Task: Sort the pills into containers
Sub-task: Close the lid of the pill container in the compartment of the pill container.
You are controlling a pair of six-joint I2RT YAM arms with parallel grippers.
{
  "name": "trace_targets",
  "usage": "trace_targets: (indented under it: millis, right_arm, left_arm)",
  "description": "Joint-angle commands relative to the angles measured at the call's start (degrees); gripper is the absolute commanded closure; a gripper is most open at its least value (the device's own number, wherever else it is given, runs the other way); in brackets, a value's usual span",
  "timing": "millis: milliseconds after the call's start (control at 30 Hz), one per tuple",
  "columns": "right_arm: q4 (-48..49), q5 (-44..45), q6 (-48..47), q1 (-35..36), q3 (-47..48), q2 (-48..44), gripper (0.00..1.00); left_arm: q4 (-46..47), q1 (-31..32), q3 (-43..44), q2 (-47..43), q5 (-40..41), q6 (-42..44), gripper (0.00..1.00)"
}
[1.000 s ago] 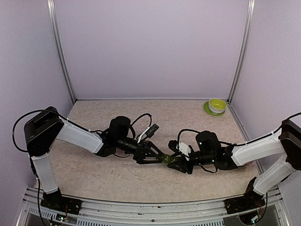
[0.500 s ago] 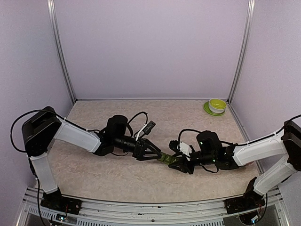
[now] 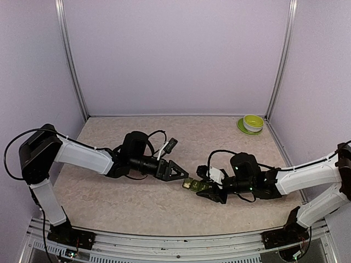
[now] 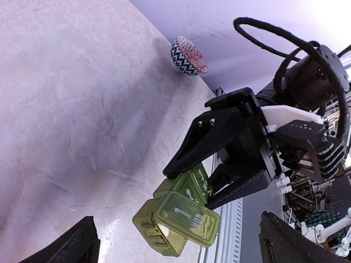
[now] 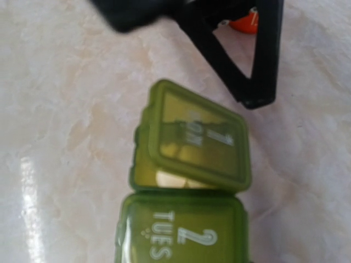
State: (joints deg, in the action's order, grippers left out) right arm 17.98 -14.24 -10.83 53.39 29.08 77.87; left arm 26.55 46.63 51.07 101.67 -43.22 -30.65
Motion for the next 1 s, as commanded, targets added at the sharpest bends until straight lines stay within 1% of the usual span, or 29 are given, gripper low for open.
trace_targets:
  millis: [0, 167, 333, 467, 833, 967]
  right_arm:
    - [-1.31, 3.25, -1.77, 1.6, 0.61, -0.15, 0.62]
    - [-0.52, 3.92, -1.91, 2.22, 0.8, 0.27, 0.62]
    - [0.17, 4.21, -1.96, 2.38, 0.22, -0.27, 0.62]
    - [0.57, 4.34, -1.93, 2.53, -0.12, -0.83, 0.62]
    - [1.65, 4.44, -1.99, 2.56, -1.23, -1.96, 0.62]
    - [1.75, 4.55, -2.03, 2.53, -1.49, -2.26, 0.62]
  left_arm:
    - [-1.8, -0.32, 0.49, 1.08, -0.24, -2.71, 0.01]
    - [-0.08, -0.3, 0.47, 1.79, -1.67, -5.39, 0.01]
    - [1.62, -0.23, 1.0, 4.36, -3.07, -7.39, 0.02]
    - [4.27, 0.1, 1.03, 5.99, -4.88, -9.55, 0.07]
    - [8.47, 0.65, 0.64, 8.03, -7.34, -11.92, 0.18]
    - [9.88, 0.9, 0.59, 8.66, -7.84, -13.04, 0.26]
